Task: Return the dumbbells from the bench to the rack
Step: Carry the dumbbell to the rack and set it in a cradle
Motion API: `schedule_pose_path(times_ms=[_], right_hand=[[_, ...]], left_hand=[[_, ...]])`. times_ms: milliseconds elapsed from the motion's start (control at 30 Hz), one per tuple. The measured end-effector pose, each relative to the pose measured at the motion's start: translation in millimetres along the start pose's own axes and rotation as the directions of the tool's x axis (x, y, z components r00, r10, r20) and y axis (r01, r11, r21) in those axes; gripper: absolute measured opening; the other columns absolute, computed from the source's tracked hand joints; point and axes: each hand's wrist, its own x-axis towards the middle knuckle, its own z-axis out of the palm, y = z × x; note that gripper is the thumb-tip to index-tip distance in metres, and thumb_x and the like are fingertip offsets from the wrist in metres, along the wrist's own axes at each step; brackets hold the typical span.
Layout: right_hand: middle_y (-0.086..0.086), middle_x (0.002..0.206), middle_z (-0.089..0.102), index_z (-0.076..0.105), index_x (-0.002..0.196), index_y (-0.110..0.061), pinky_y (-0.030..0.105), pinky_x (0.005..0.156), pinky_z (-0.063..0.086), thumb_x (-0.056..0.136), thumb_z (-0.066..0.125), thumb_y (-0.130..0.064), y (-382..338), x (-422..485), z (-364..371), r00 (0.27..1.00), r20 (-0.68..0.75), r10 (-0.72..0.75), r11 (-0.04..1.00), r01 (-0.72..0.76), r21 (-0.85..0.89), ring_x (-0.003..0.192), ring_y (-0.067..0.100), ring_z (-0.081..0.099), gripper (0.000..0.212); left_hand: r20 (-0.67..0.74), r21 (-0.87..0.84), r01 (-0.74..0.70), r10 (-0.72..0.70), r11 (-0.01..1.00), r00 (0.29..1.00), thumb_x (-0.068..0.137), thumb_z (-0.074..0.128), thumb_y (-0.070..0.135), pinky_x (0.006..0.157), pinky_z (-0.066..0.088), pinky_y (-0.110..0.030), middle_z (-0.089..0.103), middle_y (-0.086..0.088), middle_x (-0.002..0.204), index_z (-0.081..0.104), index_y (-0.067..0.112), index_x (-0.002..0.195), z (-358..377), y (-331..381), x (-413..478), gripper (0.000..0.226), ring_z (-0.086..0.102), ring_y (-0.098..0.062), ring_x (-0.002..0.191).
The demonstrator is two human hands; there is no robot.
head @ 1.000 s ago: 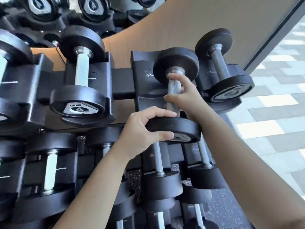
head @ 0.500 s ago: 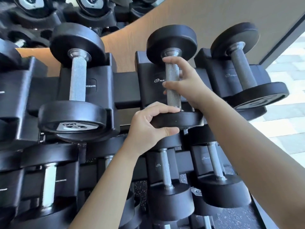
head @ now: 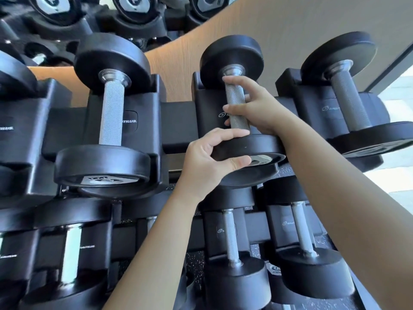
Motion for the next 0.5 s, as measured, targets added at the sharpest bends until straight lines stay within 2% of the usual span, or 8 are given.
schedule_pose_path(times_ms=[167,233,300,400,433,500], right_hand=[[0.010,0.090,0.057,0.047,0.119,-0.032,0.035,0.067,0.057,0.083,0.062,0.002,-0.7,-4.7,-1.9,0.999,0.047,0.007,1.000,-0.007,0.003,0.063,0.021,0.064,0.053],[0.012,0.091,0.057,0.049,0.118,-0.034,0.034,0.068,0.053,0.081,0.065,-0.002,-0.6,-8.1,-4.2,0.998,0.053,0.023,0.998,-0.021,-0.053,0.070,0.024,0.061,0.052],[0.011,0.095,0.055,0.054,0.116,-0.035,0.026,0.067,0.047,0.080,0.068,-0.010,-3.0,-14.7,-6.5,0.998,0.066,0.024,0.988,-0.013,-0.155,0.079,0.023,0.054,0.045],[0.001,0.109,0.060,0.061,0.114,-0.031,0.011,0.077,0.043,0.083,0.065,-0.017,-5.1,-35.7,-8.4,0.994,0.105,0.015,0.976,0.008,-0.219,0.096,0.013,0.055,0.035],[-0.002,0.113,0.062,0.063,0.113,-0.032,0.010,0.082,0.042,0.084,0.063,-0.018,-3.5,-44.1,-8.8,0.994,0.105,0.005,0.978,0.017,-0.210,0.100,0.012,0.056,0.031],[-0.001,0.115,0.064,0.065,0.109,-0.032,0.017,0.093,0.041,0.087,0.059,-0.021,1.2,-60.2,-10.1,0.998,0.049,-0.035,0.984,0.043,-0.172,0.107,0.011,0.058,0.025]], left_hand=[[-0.006,0.019,0.012,-0.011,1.000,1.000,0.062,0.075,0.026,0.102,0.039,-0.048,0.062,0.010,0.092,0.069,0.032,0.097,0.3,-0.7,-1.3,0.036,0.056,-0.014,0.098],[0.002,0.025,0.021,-0.021,0.999,1.000,0.062,0.075,0.027,0.104,0.037,-0.049,0.063,0.010,0.094,0.069,0.034,0.097,-0.5,0.5,-1.9,0.036,0.056,-0.015,0.101],[0.005,0.017,0.030,-0.030,0.999,1.000,0.061,0.075,0.027,0.105,0.036,-0.048,0.065,0.012,0.097,0.069,0.038,0.096,-1.9,1.6,-2.9,0.037,0.056,-0.014,0.105],[-0.016,-0.034,0.063,-0.064,0.997,0.998,0.060,0.076,0.026,0.106,0.034,-0.051,0.066,0.006,0.105,0.069,0.039,0.095,-2.7,2.8,-5.1,0.038,0.055,-0.023,0.114],[-0.023,-0.053,0.069,-0.071,0.996,0.997,0.059,0.076,0.026,0.106,0.034,-0.052,0.066,0.004,0.106,0.069,0.038,0.094,-2.3,3.0,-5.8,0.038,0.055,-0.026,0.114],[-0.027,-0.072,0.076,-0.078,0.995,0.997,0.059,0.075,0.023,0.104,0.036,-0.052,0.067,0.003,0.105,0.070,0.036,0.094,-0.2,3.2,-7.2,0.038,0.057,-0.024,0.110]])
